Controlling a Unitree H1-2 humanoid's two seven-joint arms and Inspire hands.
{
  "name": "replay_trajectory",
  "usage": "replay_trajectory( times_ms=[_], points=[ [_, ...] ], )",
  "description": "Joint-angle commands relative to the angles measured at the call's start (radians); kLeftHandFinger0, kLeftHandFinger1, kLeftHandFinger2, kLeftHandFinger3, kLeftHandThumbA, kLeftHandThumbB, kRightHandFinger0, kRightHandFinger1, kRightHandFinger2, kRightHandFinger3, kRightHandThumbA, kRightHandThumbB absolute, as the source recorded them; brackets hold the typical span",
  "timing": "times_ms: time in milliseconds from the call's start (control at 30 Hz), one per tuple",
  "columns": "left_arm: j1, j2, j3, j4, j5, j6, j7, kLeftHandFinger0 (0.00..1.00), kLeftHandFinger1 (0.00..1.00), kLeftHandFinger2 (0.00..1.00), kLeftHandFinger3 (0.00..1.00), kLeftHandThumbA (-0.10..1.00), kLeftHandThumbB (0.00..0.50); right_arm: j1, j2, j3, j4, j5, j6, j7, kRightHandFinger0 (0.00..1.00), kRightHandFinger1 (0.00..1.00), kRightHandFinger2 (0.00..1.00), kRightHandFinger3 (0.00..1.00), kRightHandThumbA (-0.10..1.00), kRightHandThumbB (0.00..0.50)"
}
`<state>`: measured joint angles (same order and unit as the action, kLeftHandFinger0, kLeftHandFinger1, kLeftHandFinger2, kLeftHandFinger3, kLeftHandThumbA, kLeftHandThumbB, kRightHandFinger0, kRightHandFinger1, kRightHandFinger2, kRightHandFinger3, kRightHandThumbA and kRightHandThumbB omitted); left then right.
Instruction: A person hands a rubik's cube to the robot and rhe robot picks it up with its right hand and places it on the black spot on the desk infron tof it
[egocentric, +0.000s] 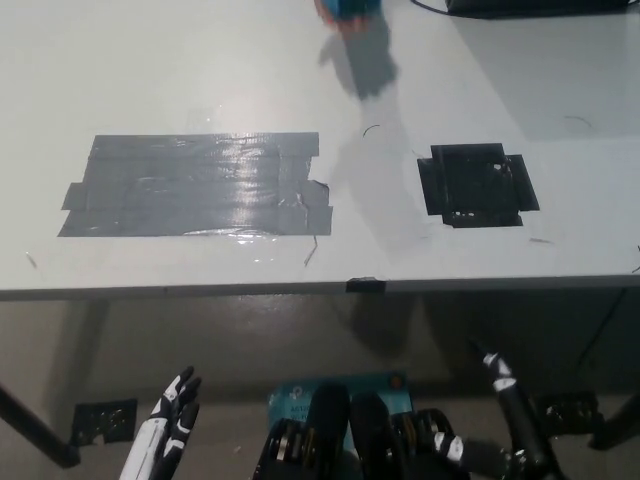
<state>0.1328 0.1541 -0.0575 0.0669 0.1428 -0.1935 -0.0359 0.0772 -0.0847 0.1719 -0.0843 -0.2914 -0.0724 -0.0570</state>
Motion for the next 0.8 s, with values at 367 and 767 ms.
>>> replay_trajectory(
  times_ms=[367, 767],
  points=[
    [-0.011, 0.006, -0.001, -0.023, 0.012, -0.041, 0.002, 1.00, 1.00, 1.00, 1.00, 0.97, 0.158, -0.446, -0.024, -0.132, -0.218, 0.028, 0.305, 0.082, 1.00, 1.00, 1.00, 1.00, 0.98, 0.330],
    [-0.029, 0.007, 0.000, -0.018, 0.011, -0.042, 0.001, 1.00, 1.00, 1.00, 1.00, 0.96, 0.149, -0.768, 0.017, -0.140, 0.209, 0.090, 0.366, 0.072, 1.00, 1.00, 1.00, 1.00, 1.00, 0.407]
  ],
)
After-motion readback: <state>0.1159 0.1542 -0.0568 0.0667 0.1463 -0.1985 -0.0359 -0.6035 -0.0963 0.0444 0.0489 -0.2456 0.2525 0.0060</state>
